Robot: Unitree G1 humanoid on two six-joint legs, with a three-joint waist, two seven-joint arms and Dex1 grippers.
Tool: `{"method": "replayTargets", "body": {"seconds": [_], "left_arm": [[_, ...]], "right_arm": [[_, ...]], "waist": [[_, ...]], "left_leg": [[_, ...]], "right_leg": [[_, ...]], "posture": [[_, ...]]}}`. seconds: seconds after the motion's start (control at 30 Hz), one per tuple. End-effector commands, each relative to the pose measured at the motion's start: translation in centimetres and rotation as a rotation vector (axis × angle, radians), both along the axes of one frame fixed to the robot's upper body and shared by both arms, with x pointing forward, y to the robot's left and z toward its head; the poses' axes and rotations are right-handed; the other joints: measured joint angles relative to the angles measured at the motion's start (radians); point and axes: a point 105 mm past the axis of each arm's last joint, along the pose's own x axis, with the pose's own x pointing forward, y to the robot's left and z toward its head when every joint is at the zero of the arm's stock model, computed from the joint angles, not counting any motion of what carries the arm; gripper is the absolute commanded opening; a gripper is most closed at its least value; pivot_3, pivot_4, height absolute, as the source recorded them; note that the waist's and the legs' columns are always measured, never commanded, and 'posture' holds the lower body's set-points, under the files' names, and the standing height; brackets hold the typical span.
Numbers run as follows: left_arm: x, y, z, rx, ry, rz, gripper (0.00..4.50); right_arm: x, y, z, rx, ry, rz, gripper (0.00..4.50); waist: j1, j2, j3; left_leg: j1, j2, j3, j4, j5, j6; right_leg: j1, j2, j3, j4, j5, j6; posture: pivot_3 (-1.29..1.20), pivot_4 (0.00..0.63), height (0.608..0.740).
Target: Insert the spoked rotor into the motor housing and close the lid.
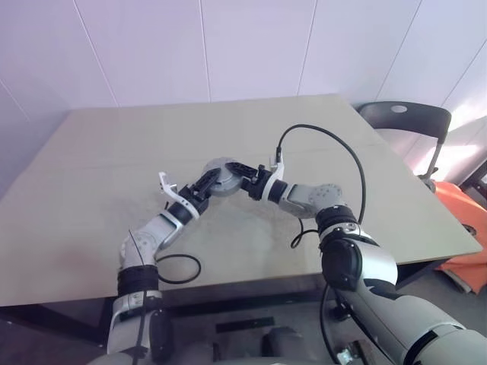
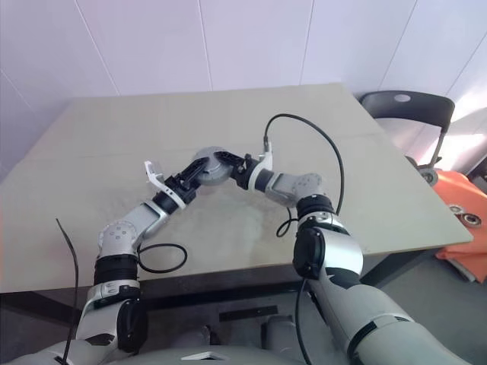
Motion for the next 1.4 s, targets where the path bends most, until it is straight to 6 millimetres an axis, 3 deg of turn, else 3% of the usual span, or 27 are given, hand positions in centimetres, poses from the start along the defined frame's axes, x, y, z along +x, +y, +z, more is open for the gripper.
{"method": "replayTargets", "body": {"seconds": [0.03, 0.17, 0.93, 1.03, 1.4], "left_arm": [[0.2, -0.3, 3.0, -0.011, -0.113, -0.011, 2.5], [0.2, -0.3, 3.1, -0.012, -0.116, -0.008, 2.5], [0.3, 0.0, 2.7, 0.032, -0.121, 0.025, 2.5], [0.3, -0.1, 2.5, 0.038, -0.117, 0.024, 2.11], [0.7, 0.8, 3.1, 0.022, -0.134, 0.06, 2.11]], "right_arm": [[0.3, 0.2, 1.0, 0.009, -0.039, -0.008, 2.55], [-0.3, 0.9, 0.8, 0.012, -0.022, 0.034, 3.77], [-0.2, 0.7, 0.4, -0.012, -0.028, 0.02, 3.77], [-0.2, 0.7, 0.4, -0.012, -0.029, 0.02, 3.81], [0.3, 0.0, 1.4, 0.06, -0.032, -0.014, 3.81]], "waist": [[0.0, 0.0, 0.0], [0.0, 0.0, 0.0], [0.0, 0.0, 0.0], [0.0, 0.0, 0.0], [0.0, 0.0, 0.0]], "left_leg": [[0.0, 0.0, 0.0, 0.0, 0.0, 0.0], [0.0, 0.0, 0.0, 0.0, 0.0, 0.0], [0.0, 0.0, 0.0, 0.0, 0.0, 0.0], [0.0, 0.0, 0.0, 0.0, 0.0, 0.0], [0.0, 0.0, 0.0, 0.0, 0.0, 0.0]], "right_leg": [[0.0, 0.0, 0.0, 0.0, 0.0, 0.0], [0.0, 0.0, 0.0, 0.0, 0.0, 0.0], [0.0, 0.0, 0.0, 0.0, 0.0, 0.0], [0.0, 0.0, 0.0, 0.0, 0.0, 0.0], [0.0, 0.0, 0.0, 0.0, 0.0, 0.0]], "posture": [[0.0, 0.0, 0.74], [0.0, 0.0, 0.74], [0.0, 0.0, 0.74], [0.0, 0.0, 0.74], [0.0, 0.0, 0.74]]}}
